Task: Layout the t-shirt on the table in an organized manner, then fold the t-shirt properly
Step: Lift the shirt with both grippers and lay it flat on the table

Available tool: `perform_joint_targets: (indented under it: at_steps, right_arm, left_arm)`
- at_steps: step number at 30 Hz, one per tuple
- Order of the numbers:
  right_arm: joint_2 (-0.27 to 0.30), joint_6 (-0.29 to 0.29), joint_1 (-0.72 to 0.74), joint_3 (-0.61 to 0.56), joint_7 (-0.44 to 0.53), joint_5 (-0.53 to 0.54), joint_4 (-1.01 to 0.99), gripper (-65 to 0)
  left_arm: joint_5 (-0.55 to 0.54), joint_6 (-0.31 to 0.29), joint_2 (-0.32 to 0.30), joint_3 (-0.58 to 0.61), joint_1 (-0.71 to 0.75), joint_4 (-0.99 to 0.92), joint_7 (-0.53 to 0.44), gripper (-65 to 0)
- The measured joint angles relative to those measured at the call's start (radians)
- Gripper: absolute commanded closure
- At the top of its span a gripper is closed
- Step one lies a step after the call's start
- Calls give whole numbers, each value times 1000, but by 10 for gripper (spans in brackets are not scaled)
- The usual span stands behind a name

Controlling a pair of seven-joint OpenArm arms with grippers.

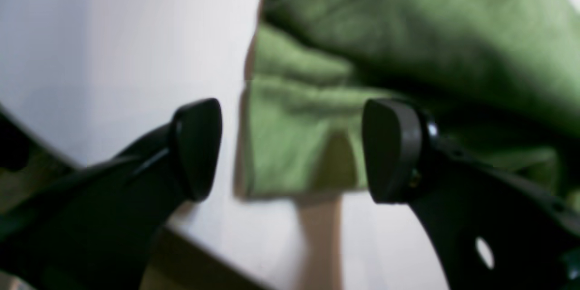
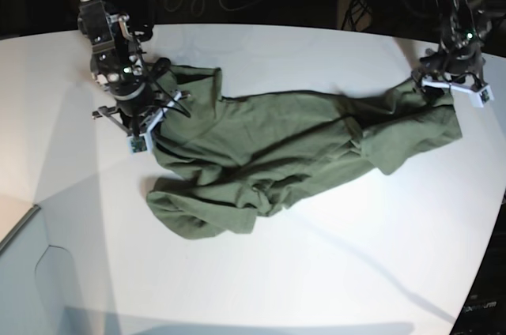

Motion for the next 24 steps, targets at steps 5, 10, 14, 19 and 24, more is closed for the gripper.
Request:
perform_joint_targets:
  at_steps: [5,10,14,19,24]
  right_arm:
    - [0,0,-5,0,9,0,1,0]
    - [3,0,-5,0,8,0,1,0]
    - [3,0,-6,0,8,0,2,0]
    - [44,0,-50,13,-13,3,101,0]
    - [44,3,-100,144,-16,10,305,0]
  left_arm:
    - [0,-4,0,3,-23,-76,-29,-287]
    - [-2,0,-5,-3,-38,-112,-41,-79]
    - [-4,-1,-5,-7,-35,-107,-34,-9]
    - [-3,2,-6,-6,-18,-19,16,-2]
    - [-8,-6,-37,-42,-61,118,19,-2]
